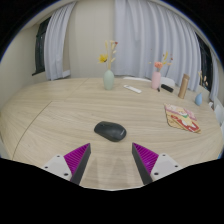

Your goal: Arrange mouse

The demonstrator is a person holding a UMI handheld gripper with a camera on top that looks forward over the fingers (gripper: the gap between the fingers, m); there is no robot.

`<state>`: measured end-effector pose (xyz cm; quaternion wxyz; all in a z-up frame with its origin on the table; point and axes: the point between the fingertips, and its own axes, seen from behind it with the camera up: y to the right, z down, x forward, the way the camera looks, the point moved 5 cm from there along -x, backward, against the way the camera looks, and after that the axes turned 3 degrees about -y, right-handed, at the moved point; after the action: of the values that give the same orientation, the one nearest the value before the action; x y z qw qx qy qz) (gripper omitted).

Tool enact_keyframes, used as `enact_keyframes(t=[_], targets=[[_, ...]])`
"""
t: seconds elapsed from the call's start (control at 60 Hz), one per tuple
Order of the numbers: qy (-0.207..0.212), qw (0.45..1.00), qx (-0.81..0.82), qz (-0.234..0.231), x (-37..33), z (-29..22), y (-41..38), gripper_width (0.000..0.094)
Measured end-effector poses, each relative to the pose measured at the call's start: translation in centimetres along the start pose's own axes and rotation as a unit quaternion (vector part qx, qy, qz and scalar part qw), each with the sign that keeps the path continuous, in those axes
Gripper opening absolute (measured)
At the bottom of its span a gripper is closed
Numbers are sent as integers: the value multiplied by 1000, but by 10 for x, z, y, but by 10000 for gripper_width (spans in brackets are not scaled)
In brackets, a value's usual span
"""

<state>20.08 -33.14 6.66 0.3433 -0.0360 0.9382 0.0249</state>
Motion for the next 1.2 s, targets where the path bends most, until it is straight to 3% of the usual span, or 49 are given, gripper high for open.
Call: enact_keyframes(t=[0.4, 0.833, 0.883, 0.933, 0.983, 1.2], targets=[[-10, 1000, 11, 16, 99, -27, 13, 859], [-3, 999, 23, 31, 144, -59, 33, 859], [-3, 999, 25, 28, 145, -60, 32, 826], [-5, 999, 27, 19, 146, -60, 28, 727], [-6, 1000, 18, 21, 146, -60, 29, 494], [-19, 999, 8, 25, 144, -62, 32, 373]])
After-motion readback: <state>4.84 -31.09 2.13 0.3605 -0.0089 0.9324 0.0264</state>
